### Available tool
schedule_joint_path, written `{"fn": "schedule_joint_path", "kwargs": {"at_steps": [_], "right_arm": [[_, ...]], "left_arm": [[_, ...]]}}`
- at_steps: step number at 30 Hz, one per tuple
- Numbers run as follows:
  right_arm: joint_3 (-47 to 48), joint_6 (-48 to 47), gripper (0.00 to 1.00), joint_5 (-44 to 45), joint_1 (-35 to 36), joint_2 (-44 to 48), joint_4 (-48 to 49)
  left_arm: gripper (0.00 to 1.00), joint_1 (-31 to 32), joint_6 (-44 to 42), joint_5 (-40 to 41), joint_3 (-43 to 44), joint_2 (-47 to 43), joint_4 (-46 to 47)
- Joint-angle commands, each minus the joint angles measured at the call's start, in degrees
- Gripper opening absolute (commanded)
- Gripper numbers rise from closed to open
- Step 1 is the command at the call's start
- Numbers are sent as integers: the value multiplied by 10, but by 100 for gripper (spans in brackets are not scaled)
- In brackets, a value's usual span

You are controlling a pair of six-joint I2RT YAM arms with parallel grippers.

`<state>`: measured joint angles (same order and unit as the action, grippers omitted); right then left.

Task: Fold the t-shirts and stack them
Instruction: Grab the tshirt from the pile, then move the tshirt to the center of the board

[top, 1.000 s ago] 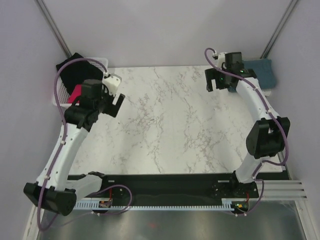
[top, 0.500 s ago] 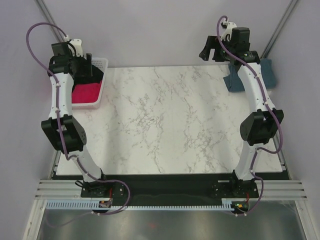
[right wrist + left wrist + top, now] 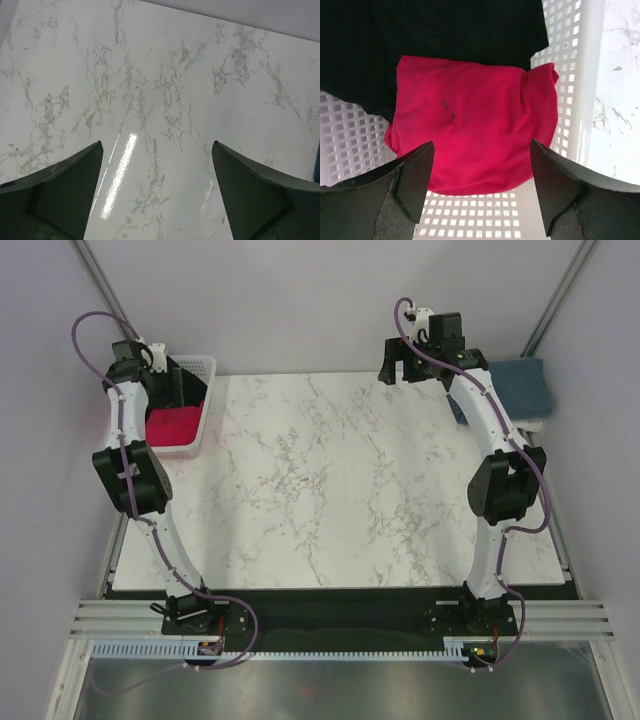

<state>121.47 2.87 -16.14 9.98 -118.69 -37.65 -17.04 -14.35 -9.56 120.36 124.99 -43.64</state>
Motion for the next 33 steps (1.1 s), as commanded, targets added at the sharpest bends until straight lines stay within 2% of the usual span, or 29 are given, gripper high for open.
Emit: {"fn": "schedule_joint_path", "kwargs": {"at_steps": [1, 3, 5, 9, 12, 14, 15, 19, 23, 25, 28, 30, 33], "right_arm": [[-22, -19, 98, 15, -5, 21, 12], [-33, -24, 98, 21, -6, 28, 13], [-43, -24, 98, 26, -6, 31, 12], [-46, -24, 98, 27, -6, 29, 11], [-43, -24, 98, 27, -5, 23, 12], [-40, -24, 98, 28, -7, 22, 12], [-37, -25, 98, 28, -5, 22, 12], [-32, -25, 98, 33, -6, 24, 12], [-32, -49, 98, 52, -6, 35, 13], [-28, -54, 98, 73, -6, 41, 14], [-19, -59, 98, 96, -7, 49, 20], [-11, -64, 98, 102, -7, 52, 21], [-7, -63, 98, 106, -7, 63, 21]], "left_arm": [[84, -3, 5, 2, 33, 41, -2], [84, -3, -2, 5, 31, 58, -5], [75, -3, -11, 6, 28, 73, -8], [72, -3, -30, 34, 18, 90, -14], [61, -3, -35, 42, 17, 97, -26], [16, -2, -29, 32, 15, 93, -29], [2, -3, -22, 31, 15, 82, -28], [2, -1, 16, -14, 44, 36, -30], [2, 18, 49, -103, 107, -54, -23], [2, 41, 55, -146, 124, -123, -1], [2, 75, 68, -156, 103, -217, 79], [2, 99, 79, -157, 89, -250, 135], [2, 121, 105, -178, 104, -279, 142]]}}
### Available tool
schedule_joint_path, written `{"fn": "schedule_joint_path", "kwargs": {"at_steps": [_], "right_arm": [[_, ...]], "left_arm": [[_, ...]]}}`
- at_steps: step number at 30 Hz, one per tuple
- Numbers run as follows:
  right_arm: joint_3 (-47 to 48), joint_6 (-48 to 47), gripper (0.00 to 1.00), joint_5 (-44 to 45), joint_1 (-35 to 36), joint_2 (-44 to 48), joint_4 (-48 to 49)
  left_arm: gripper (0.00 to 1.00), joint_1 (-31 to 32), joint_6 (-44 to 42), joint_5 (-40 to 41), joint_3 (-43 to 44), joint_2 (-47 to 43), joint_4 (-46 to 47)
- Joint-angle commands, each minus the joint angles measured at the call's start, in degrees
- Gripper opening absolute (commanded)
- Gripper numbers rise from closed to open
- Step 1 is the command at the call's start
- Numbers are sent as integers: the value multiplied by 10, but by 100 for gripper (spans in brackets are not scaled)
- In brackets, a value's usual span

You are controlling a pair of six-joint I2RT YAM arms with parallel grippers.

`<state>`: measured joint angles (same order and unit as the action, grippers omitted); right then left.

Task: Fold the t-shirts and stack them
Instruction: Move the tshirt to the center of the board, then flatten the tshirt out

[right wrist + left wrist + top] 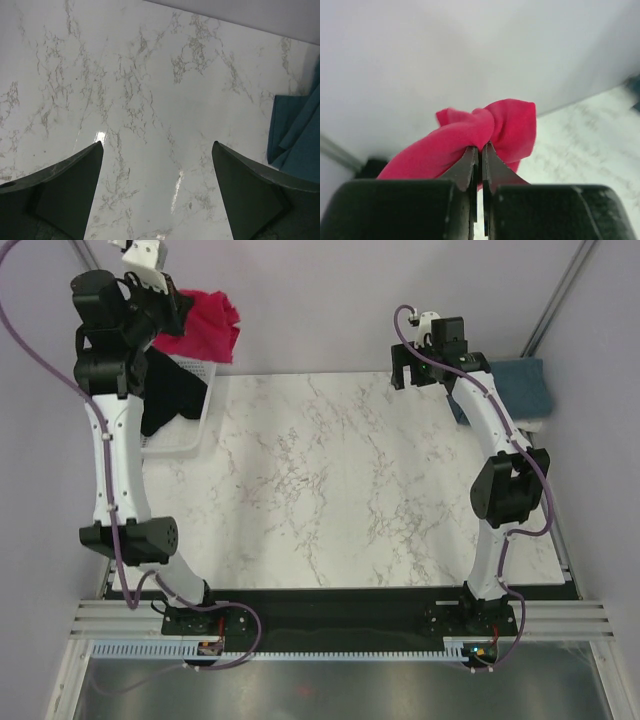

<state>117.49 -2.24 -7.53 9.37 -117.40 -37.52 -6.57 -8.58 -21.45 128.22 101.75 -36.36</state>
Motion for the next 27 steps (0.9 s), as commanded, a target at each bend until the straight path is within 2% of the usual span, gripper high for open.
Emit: {"fn": "schedule_joint_path", "kwargs": {"at_steps": [1, 2, 3, 4, 6, 10, 14, 18, 20, 23, 27], "right_arm": [[31, -12, 98, 19, -1, 52, 20], [27, -12, 98, 20, -1, 54, 21], [23, -13, 98, 20, -1, 60, 20], [19, -15, 98, 21, -1, 63, 20], [9, -19, 98, 25, -1, 68, 21], [-2, -8, 98, 14, -6, 72, 22], [-20, -3, 98, -58, -9, 75, 18], [-54, -23, 98, -183, -8, 74, -24], [-85, -48, 95, -201, 2, 74, -53], [-143, -150, 94, -224, 46, 71, -139], [-222, -206, 91, -221, 94, 82, -135]], "left_arm": [[2, 20, 67, -68, 23, -52, 70], [2, 23, 75, -88, 18, -65, 68], [22, 28, 80, -98, -4, -72, 68], [51, 30, 81, -97, -21, -78, 70], [93, 31, 95, -94, -79, -103, 74], [98, 31, 88, -72, -188, -139, 72], [97, 32, 50, -33, -306, -161, 55], [95, 45, -11, -32, -402, -154, 11], [95, 50, -21, -33, -433, -158, 9], [94, 59, -14, -30, -477, -160, 9], [93, 59, 3, -31, -503, -159, 12]]}}
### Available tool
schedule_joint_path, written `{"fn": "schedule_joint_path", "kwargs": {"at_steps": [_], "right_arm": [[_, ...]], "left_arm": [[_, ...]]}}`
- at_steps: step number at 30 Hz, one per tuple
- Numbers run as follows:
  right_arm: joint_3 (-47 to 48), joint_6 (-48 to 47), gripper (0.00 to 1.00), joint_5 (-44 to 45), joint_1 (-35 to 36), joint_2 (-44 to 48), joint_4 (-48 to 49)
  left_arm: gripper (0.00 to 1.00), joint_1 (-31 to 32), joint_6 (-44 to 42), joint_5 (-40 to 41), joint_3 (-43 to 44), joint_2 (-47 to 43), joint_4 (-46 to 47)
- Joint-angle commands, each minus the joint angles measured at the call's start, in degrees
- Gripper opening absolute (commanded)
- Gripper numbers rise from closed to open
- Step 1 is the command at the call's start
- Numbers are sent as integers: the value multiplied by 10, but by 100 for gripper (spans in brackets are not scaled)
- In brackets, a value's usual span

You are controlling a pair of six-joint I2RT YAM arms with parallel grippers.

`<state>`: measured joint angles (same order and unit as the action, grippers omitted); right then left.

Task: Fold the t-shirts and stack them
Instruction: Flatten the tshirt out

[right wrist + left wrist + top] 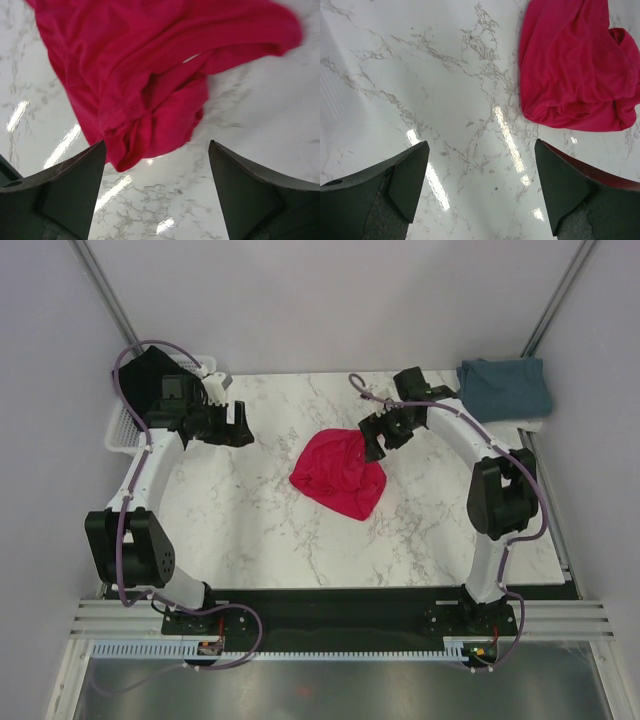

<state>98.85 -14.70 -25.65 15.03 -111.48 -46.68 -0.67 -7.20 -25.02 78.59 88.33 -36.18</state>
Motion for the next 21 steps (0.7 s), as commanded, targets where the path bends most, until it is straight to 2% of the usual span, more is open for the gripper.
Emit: {"fn": "schedule_joint_path", "kwargs": {"at_steps": [1, 5, 15, 21], "right_arm": [[-43, -96, 90, -37, 44, 23, -41], [-59, -105, 88, -27, 66, 16, -27], [-23, -85, 82, -30, 69, -66, -33], [-4, -88, 72, -24, 75, -83, -24]], "left_arm": [[93, 16, -12, 3, -5, -25, 9], [93, 17, -13, 9, -1, -31, 8], [93, 17, -3, 2, 3, -28, 10], [93, 17, -3, 4, -5, -29, 11]]}}
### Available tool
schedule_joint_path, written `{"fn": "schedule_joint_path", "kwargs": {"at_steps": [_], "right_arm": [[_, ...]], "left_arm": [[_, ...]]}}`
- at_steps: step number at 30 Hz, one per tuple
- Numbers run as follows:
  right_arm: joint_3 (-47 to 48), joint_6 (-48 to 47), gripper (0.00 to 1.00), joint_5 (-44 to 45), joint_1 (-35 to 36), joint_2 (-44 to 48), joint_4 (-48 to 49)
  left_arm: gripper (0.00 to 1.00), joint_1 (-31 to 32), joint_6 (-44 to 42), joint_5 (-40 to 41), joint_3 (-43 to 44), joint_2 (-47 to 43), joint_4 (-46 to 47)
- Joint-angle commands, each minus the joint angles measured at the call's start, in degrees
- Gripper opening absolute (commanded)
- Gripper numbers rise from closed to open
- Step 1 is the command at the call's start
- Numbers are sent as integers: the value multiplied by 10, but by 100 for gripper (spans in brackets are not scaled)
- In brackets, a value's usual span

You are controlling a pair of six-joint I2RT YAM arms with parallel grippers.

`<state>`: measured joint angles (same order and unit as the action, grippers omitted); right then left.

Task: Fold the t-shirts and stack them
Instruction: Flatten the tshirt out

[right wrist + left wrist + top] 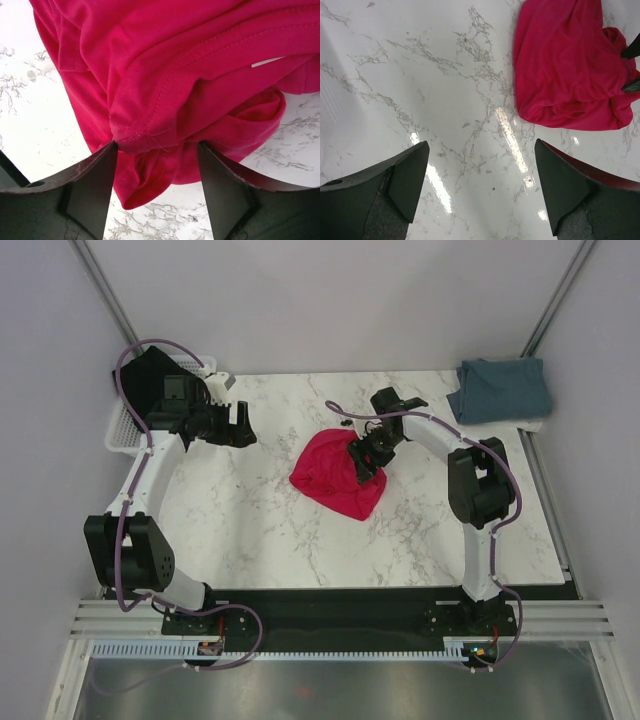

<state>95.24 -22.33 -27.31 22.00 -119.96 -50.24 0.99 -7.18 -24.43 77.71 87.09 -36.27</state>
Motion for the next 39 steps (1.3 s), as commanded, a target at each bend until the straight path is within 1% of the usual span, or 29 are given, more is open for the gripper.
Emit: {"fn": "schedule_joint_path", "kwargs": {"at_steps": [1, 11, 21, 26, 29, 30, 31, 32, 33, 35, 36, 39], "right_arm": [[35, -12, 71, -2, 7, 3, 12], [24, -53, 74, 53, 38, 86, 22], [21, -18, 72, 32, 55, 44, 15], [26, -18, 71, 40, 56, 40, 15], [22, -24, 70, 66, 56, 35, 15], [20, -25, 68, 71, 57, 34, 16], [21, -25, 61, 77, 56, 29, 15], [21, -24, 57, 76, 56, 27, 16], [24, -23, 46, 74, 57, 26, 16], [32, -19, 32, 75, 59, 28, 16], [42, -20, 18, 80, 61, 30, 15], [64, -36, 0, 98, 67, 39, 15]], "left_arm": [[93, 1, -3, -2, 2, -18, 12], [93, 1, -3, -2, 0, -9, 12], [93, 1, 4, 1, 13, -4, 23], [94, 1, 6, 3, 10, -8, 23], [94, 1, 6, 3, 8, -10, 23], [94, 1, 6, 3, 8, -11, 23], [94, 1, 6, 3, 8, -12, 23], [94, 1, 6, 3, 7, -14, 23], [94, 1, 6, 3, 8, -15, 23], [94, 1, 6, 3, 6, -16, 23], [94, 1, 6, 3, 5, -17, 23], [94, 1, 6, 3, 4, -17, 23]]}}
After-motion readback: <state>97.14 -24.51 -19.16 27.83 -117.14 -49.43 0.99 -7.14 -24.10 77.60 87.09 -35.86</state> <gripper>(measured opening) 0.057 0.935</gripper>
